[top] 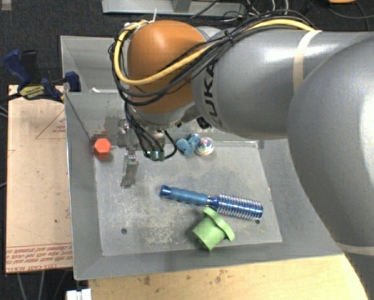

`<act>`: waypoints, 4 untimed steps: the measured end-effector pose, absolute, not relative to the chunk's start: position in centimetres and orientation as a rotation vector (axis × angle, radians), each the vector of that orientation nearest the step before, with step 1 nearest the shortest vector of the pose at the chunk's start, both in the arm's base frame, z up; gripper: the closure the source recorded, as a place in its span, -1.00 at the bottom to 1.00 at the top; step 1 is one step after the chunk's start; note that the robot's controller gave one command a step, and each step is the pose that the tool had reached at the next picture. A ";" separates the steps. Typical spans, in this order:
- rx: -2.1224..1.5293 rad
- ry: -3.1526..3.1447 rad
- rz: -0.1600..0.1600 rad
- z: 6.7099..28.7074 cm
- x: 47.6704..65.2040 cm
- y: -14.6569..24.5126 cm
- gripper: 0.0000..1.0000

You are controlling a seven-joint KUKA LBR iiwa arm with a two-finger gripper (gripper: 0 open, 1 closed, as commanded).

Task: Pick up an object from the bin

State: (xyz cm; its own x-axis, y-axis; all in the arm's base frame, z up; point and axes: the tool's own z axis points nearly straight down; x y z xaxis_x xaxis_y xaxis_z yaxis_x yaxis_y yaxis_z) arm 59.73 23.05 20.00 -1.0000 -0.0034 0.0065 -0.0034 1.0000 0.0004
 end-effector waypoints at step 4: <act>0.596 -3.089 -0.001 12.9 50.3 5.2 -1.00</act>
Offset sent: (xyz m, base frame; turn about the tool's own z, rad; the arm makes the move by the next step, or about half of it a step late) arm -0.0667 -0.0493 -0.1135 -0.1522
